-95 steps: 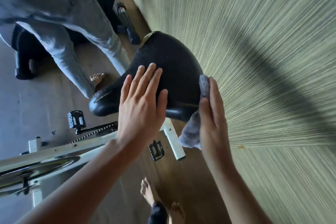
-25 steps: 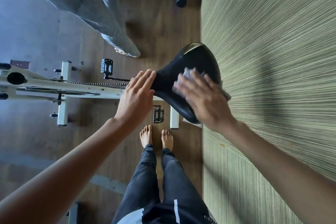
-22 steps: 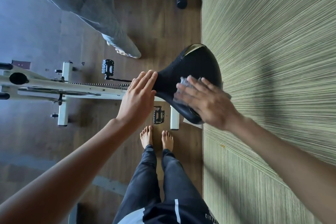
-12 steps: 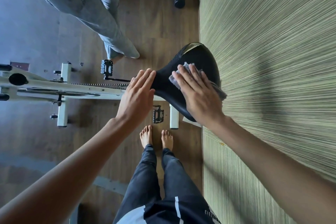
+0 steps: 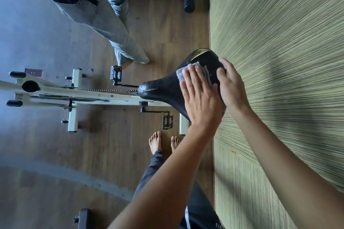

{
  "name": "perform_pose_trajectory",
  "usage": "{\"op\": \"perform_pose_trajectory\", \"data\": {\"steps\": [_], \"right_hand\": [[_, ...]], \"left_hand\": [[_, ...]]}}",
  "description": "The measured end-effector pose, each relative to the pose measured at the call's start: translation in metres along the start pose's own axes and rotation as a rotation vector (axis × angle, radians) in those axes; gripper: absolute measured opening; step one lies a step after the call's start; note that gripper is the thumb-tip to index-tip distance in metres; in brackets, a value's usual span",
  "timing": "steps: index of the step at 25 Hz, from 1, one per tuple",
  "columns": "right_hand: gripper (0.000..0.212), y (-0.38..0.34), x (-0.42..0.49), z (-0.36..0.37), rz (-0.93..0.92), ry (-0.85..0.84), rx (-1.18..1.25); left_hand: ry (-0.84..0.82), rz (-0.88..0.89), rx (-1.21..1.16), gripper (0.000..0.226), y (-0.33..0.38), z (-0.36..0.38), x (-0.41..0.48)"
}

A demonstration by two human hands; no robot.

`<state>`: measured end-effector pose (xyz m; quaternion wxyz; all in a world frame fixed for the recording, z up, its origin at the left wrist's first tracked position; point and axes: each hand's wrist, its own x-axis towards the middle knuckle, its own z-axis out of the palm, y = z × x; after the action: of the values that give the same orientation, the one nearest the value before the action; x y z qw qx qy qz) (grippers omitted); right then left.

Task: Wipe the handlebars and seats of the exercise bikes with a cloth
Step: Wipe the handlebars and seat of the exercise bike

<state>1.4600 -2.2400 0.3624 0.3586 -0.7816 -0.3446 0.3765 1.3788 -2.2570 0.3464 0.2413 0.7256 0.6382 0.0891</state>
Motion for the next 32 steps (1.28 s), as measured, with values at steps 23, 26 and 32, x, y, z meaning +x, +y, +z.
{"op": "perform_pose_trajectory", "data": {"steps": [23,26,32], "right_hand": [[0.054,0.021,-0.006,0.051,-0.163,0.355,-0.436],[0.049,0.024,-0.007,0.053,-0.167,0.386,-0.434],[0.048,0.024,-0.007,0.055,-0.151,0.437,-0.444]], "left_hand": [[-0.168,0.111,0.161,0.038,-0.078,-0.057,0.071],[-0.202,0.138,0.176,0.040,-0.086,-0.058,0.074],[-0.295,0.107,0.184,0.048,-0.079,-0.061,0.074]]}}
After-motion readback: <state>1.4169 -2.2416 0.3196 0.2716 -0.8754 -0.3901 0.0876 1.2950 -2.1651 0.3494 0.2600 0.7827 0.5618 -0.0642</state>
